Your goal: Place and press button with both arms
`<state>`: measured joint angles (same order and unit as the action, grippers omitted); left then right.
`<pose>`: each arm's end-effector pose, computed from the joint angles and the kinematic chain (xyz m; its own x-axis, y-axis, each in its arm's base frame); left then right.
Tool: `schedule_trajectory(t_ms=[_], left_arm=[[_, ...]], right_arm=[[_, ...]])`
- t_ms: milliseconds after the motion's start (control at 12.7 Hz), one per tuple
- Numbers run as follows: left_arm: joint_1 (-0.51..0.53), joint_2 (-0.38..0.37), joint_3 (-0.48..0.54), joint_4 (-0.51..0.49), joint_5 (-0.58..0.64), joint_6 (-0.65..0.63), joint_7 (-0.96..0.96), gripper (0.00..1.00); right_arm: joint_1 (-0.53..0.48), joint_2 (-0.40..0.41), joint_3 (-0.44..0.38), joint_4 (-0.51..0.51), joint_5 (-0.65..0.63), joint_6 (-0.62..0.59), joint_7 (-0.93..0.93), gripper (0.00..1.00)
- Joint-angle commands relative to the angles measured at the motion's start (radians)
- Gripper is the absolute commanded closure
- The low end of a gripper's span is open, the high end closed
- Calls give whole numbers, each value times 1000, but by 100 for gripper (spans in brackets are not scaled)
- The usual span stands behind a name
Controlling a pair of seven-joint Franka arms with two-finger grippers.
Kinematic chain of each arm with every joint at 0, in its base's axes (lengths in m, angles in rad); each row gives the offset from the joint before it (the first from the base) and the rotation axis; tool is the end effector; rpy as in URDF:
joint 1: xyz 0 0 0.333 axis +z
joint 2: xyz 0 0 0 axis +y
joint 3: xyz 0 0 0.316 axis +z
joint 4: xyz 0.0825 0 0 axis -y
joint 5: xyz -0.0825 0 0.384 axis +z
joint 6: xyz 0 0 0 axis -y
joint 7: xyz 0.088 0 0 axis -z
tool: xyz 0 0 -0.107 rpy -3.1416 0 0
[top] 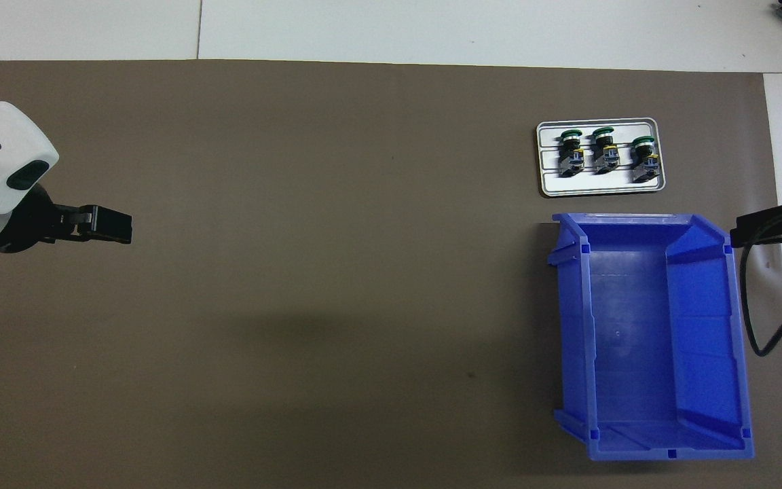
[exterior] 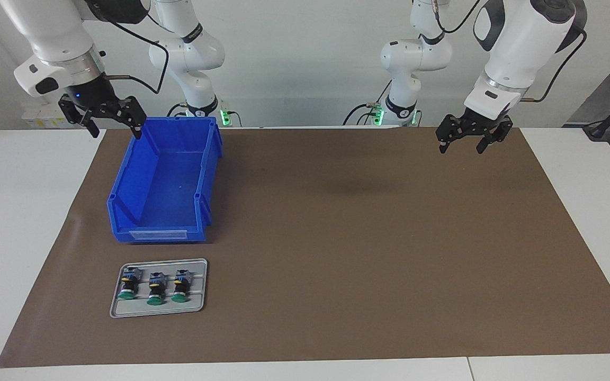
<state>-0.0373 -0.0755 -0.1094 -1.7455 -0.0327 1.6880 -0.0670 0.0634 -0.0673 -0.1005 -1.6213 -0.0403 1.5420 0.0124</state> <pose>0.5322 -0.0838 0.5928 0.9970 -0.0756 0.0159 -0.0760 -0.9968 0.0254 0.5298 -0.0260 0.6346 0.9987 -0.0503 -0.0119 -0.0499 -0.9982 0.0337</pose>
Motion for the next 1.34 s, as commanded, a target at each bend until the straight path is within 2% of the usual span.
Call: schedule_trajectory(t_ms=[0, 394, 630, 866, 1023, 1259], left_arm=[[5, -18, 0, -12, -12, -1, -2, 0], [5, -18, 0, -12, -12, -1, -2, 0], [5, -18, 0, -12, -12, -2, -2, 0], [5, -18, 0, -12, -12, -2, -2, 0], [5, -18, 0, -12, -12, -1, -2, 0], [5, -18, 0, -12, -12, -1, -2, 0]], right_arm=[[-4, -16, 7, -12, -7, -3, -19, 0], [-2, -20, 7, -28, -7, 7, -9, 0], [-16, 13, 5, -8, -4, 85, -8, 0], [-4, 110, 7, 0, -1, 242, 20, 0], [-11, 231, 7, 39, 2, 359, 29, 0], [-7, 366, 7, 49, 26, 531, 31, 0]])
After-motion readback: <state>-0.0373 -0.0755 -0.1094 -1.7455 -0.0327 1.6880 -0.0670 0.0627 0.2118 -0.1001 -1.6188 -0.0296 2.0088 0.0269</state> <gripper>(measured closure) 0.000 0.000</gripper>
